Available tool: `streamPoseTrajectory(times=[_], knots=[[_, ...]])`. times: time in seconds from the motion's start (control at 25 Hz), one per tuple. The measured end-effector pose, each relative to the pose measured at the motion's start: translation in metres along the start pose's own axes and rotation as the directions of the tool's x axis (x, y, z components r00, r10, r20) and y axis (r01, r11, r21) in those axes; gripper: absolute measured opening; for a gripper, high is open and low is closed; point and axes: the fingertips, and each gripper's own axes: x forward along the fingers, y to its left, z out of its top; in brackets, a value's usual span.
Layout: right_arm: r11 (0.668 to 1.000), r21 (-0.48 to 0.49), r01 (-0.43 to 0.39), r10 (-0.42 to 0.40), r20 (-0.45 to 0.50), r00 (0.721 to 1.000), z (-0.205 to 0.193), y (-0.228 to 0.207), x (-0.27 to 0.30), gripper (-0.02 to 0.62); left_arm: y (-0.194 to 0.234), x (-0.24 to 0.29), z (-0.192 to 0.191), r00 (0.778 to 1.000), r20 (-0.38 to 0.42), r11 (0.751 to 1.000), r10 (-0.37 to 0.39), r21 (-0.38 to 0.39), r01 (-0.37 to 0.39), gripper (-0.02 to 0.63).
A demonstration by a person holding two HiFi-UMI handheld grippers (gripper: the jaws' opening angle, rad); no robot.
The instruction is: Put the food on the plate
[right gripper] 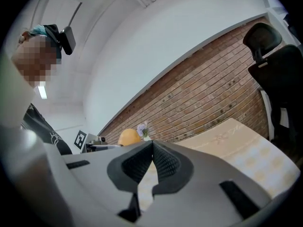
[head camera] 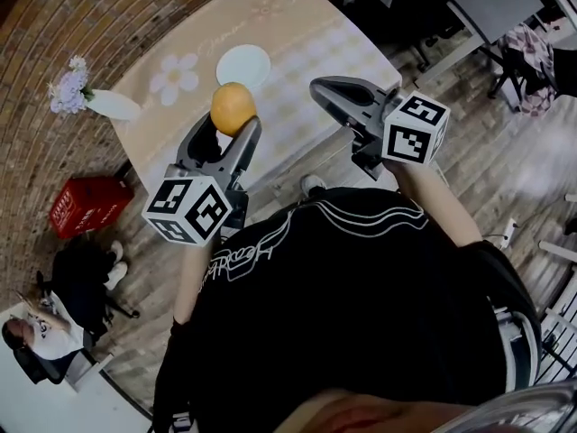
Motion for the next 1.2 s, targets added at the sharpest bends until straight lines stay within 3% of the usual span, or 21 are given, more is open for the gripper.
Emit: streamPoseTrajectory(times=[0.6,1.2], knots=[[0.995,0.034,-0.099,0.100,-0.039,0.994,0.020,-0.078,0.034,-0.005,0.047,0.071,0.013,0.986,0.010,0.986,0.166,-0.008,-0.166,0.310],[0.992,0.128,-0.002,0.014,-0.091,0.996,-0.018,-0.127,0.041,-0.003,0.107,0.116,-0.014,0.977,-0.067,0.979,0.203,-0.013,-0.204,0.310]])
